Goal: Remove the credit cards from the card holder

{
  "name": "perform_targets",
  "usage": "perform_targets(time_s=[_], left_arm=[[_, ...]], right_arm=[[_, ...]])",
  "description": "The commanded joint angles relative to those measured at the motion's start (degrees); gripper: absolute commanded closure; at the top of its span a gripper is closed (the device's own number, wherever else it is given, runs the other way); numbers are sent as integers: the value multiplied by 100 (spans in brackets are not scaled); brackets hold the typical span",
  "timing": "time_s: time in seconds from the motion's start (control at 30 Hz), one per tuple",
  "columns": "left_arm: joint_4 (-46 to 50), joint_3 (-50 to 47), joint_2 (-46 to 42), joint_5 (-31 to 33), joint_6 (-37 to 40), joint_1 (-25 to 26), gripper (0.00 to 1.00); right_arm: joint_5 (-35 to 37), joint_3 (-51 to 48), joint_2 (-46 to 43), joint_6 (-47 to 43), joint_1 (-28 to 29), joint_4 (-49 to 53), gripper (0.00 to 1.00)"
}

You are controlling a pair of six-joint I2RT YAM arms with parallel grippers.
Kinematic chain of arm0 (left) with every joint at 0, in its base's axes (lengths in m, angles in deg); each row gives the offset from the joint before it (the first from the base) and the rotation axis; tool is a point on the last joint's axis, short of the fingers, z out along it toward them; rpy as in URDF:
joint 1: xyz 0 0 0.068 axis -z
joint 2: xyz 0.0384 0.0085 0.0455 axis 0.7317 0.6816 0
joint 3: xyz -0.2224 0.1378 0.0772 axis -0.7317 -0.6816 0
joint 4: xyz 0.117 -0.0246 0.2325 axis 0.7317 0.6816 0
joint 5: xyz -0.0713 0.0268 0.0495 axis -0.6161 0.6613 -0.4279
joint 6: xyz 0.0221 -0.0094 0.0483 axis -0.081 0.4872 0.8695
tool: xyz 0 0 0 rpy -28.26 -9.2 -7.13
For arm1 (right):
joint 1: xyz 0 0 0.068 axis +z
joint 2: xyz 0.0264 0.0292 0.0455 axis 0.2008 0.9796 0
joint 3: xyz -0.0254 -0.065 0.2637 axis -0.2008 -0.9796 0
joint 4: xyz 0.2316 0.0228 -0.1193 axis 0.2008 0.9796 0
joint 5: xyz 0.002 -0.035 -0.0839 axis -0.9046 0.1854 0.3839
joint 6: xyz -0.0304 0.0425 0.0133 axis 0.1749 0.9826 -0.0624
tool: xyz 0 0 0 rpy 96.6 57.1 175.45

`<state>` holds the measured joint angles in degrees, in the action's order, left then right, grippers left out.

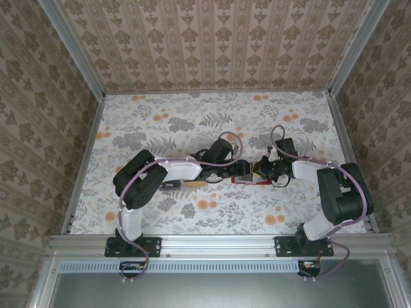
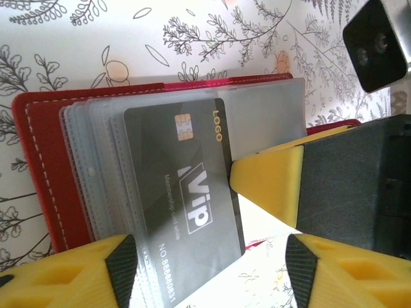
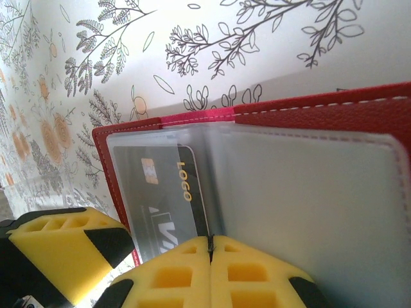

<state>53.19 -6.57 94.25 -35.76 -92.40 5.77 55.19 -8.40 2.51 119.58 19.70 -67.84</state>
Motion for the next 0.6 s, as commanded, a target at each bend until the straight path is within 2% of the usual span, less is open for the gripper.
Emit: perform_targets(time_s=[0.0,0.1,0.13,0.23,0.33,0.37,0.57], left_arm=[[202,248,-147,97,129,27,43],[416,316,-181,223,209,29,45],[470,340,-199,267,264,21,55],[539,419,-165,266,316,29,71],[608,525,-38,261,317,15,94],[636,546,15,269,317,6,98],[684,531,239,338,271,-53,100]], right_arm=[[-31,-103,-113,5,-30,126,100],[-18,-102,-124,3,-30,143,100],[-20,-102,-127,-4,-30,137,100],[-24,-94,-126,0,-30,142,100],[-31,-94,-126,-4,-30,128,100],[-27,-94,-123,-4,-32,135,100],[-33,-111,-113,-4,-30,119,100]])
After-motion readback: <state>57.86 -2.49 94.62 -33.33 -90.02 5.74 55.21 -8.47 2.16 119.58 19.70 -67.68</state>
